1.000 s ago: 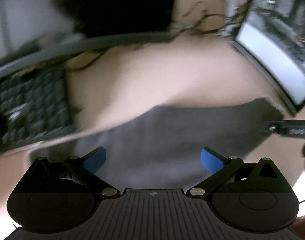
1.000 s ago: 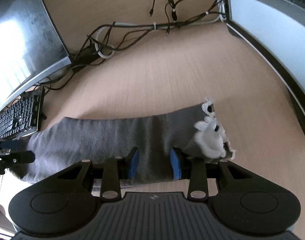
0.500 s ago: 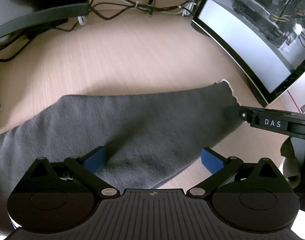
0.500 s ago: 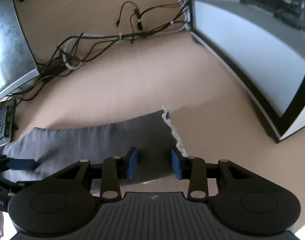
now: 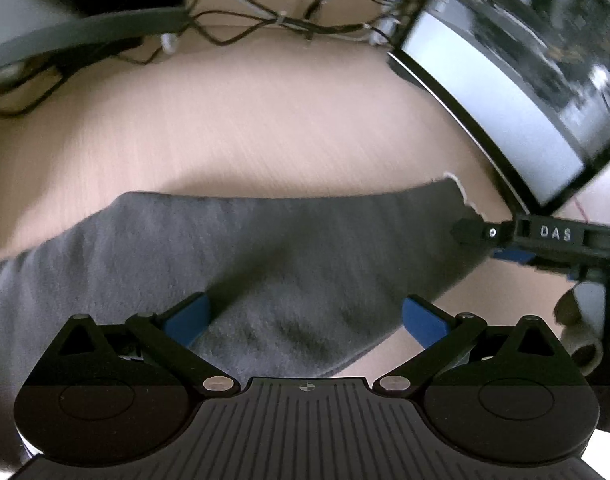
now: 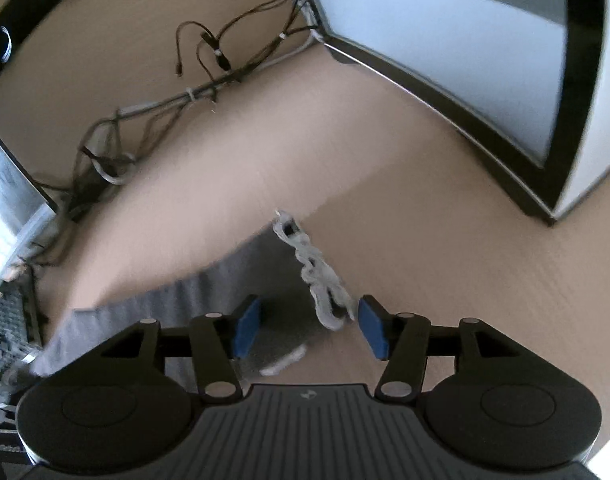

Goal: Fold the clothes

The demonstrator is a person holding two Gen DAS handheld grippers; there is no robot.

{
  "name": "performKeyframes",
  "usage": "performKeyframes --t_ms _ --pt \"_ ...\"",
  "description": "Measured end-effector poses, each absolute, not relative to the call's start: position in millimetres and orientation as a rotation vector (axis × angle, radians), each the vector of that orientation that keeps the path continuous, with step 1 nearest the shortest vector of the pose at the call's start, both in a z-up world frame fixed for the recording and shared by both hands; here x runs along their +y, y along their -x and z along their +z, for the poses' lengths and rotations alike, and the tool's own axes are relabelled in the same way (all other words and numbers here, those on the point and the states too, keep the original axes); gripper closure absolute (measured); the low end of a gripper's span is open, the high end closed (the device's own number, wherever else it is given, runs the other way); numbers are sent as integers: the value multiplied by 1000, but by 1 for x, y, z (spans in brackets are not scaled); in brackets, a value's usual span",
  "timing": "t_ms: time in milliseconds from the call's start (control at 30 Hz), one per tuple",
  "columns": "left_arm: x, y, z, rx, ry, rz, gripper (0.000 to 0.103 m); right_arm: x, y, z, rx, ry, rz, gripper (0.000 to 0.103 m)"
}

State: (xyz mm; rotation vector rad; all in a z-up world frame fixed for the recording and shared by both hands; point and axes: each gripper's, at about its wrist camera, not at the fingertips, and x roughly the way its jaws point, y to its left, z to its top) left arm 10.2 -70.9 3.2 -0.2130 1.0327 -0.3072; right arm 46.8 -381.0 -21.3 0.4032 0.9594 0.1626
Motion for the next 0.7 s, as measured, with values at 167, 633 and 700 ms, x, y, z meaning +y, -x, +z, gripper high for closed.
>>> performKeyframes --t_ms 167,633,700 --pt "-72 -22 3 1038 253 -278 0 -376 -63 -28 946 -383 269 68" --pt "-94 -31 17 1065 229 -271 3 -364 -74 -13 934 -219 320 77" --pt "-92 -30 12 1091 231 -252 3 -360 -72 -8 925 -183 310 78"
